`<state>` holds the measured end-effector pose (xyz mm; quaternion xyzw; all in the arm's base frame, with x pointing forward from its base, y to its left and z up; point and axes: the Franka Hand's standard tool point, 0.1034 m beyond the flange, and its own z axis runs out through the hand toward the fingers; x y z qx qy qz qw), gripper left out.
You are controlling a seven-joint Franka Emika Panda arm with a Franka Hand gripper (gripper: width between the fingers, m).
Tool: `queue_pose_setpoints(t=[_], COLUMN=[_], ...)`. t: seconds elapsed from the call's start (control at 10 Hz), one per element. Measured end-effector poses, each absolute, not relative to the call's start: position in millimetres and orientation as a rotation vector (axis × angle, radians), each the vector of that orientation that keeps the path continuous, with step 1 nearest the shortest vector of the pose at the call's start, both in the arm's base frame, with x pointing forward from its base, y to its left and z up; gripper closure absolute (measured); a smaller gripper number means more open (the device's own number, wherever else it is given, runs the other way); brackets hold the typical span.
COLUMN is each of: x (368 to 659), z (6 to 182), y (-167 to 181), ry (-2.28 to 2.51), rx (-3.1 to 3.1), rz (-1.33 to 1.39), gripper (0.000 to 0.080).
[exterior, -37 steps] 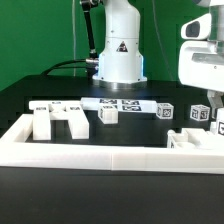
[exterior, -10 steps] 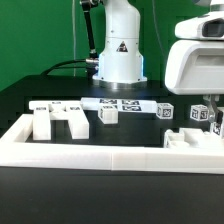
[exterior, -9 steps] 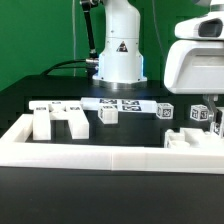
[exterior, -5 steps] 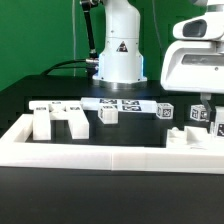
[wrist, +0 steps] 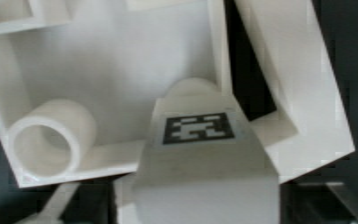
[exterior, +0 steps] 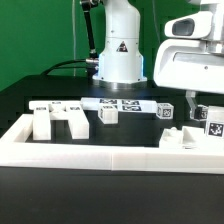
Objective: Assemble chair
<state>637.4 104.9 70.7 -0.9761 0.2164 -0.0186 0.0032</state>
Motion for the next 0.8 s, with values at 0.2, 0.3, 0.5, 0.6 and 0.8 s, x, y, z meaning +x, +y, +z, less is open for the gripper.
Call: queue_pose_setpoints(t=[0.2,0.3,0.5,0.6,0.8], x=[635.8,632.1,623.7,618.7,619.3], z=[78.8,81.8,97.4,108.0,102.9], y=[104.6,103.5,97.9,95.2,95.6], ry=[0.628,0.599,0.517,0.541,0.537], rx=[-3.066,-3.072,-3.082,-3.072,-3.076], rz=[-0.068,-0.065,-0.044,-0.017,-0.023], gripper=[0.0177,0.0158,0.0151,0.0151,0.0151])
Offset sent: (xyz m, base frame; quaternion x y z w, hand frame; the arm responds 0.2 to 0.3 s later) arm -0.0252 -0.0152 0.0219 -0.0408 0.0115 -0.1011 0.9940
